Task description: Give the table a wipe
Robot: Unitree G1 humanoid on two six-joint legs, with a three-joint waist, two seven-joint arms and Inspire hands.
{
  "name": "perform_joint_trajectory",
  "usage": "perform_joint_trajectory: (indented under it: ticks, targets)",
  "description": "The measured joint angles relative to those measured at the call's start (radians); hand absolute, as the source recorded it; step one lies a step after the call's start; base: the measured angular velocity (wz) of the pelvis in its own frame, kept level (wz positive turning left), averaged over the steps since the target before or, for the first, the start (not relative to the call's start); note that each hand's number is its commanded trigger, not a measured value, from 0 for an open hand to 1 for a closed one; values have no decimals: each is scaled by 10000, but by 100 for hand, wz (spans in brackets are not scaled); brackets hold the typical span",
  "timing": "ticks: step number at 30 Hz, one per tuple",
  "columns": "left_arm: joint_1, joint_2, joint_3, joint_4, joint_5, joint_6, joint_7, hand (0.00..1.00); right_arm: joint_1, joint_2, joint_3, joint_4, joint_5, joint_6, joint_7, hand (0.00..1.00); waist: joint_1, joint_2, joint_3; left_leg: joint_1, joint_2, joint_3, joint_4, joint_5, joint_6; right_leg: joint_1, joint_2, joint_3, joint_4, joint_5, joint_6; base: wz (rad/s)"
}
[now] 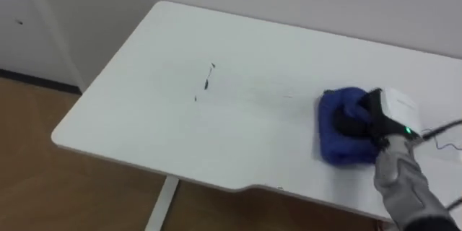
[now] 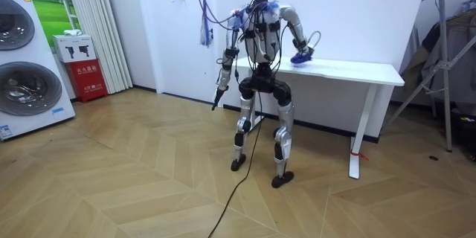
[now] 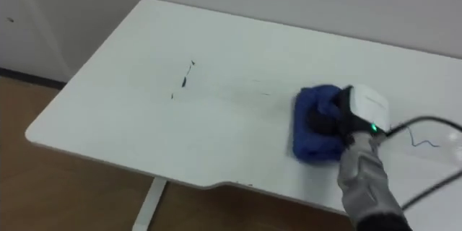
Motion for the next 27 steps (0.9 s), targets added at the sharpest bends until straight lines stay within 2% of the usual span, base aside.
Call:
perform_joint_trajectory:
  ticks: [1,3,4,8,10,11,12,15,18,20,21,22,23,25,26,27]
  targets:
    - [73,72,-1,2,20,66,-110,0,-379,-89,-56,277,350,-8,-5,100,54,-34,-13,-213,-64,-260,128,36,12,14,47,-62,-112,4,-3,60]
    - [239,163,20,-9,13,197,-186,0,-670,-186,-85,553,646,-120,-21,100,102,-78,-48,-374,-112,-496,145,55,22,38,46,-335,-163,12,10,44]
    - [388,211,64,-16,23,263,-285,0,-720,-298,-87,851,696,-186,-11,100,142,-58,-40,-387,-112,-570,134,57,21,92,46,-550,-172,12,10,31]
    - [767,232,391,-246,8,252,-415,0,-181,-704,-541,1625,686,-192,20,100,57,1,-48,-387,-121,-594,111,60,25,263,44,-845,-187,-11,40,24]
    - [836,279,439,-223,-4,203,-503,0,503,-1085,-1130,2057,770,-356,38,100,-100,23,-55,-351,-123,-593,75,60,25,316,41,-852,-193,-14,43,7]
    - [839,292,439,-216,18,171,-549,0,656,-1141,-1341,2074,864,-474,18,100,-206,24,-57,-337,-124,-593,82,60,26,352,39,-860,-194,-14,43,15]
    - [802,312,441,-208,26,154,-643,0,858,-1334,-1569,2211,869,-656,16,100,-434,29,-68,-322,-127,-593,81,61,27,414,39,-875,-182,-16,39,12]
    - [607,317,437,-206,40,-76,-874,0,1401,-1797,-2006,2333,834,-729,5,100,-611,16,-81,-262,-127,-582,81,61,27,477,39,-893,-184,-44,-2,1]
    - [496,328,383,-206,10,-199,-1000,0,1753,-1857,-2110,2306,859,-738,5,100,-752,11,-61,-39,-127,-541,81,61,27,711,41,-856,-197,-89,-54,0]
    - [380,330,287,-200,-40,-224,-1006,0,1773,-1851,-1897,2213,883,-596,24,100,-687,15,-54,82,-112,-398,84,59,26,721,42,-609,-183,-145,-144,-23]
    - [292,325,142,-201,-29,-229,-1006,0,1768,-1844,-1719,1984,908,-439,104,100,-546,45,-42,137,-102,-262,87,59,26,683,42,-412,-167,-240,-301,-40]
    - [179,293,57,-84,-29,-265,-1002,0,1767,-1796,-1510,1711,892,-233,160,100,-403,105,-47,177,-89,-168,86,60,26,628,86,-90,-125,-399,-573,-31]
    - [118,291,-11,5,-27,-274,-1002,0,1763,-1749,-1425,1532,889,-122,225,100,-339,133,-57,186,-79,-153,85,60,25,554,111,118,-34,-475,-704,-22]
    - [111,292,-107,45,-41,-243,-1003,0,1494,-1483,-843,1111,727,-1,481,100,-135,192,-58,177,-74,-149,120,125,62,159,225,768,390,-832,-1422,-13]
    - [112,302,-119,66,-42,-241,-1000,0,1389,-1424,-657,1013,661,4,577,100,-82,184,-53,175,-92,-146,100,162,80,39,273,977,504,-921,-1622,-9]
    - [101,342,-184,94,-51,-234,-991,0,1263,-1365,-310,748,625,-11,713,100,58,170,-49,173,-120,-94,63,183,115,-147,383,1418,635,-1015,-1865,-8]
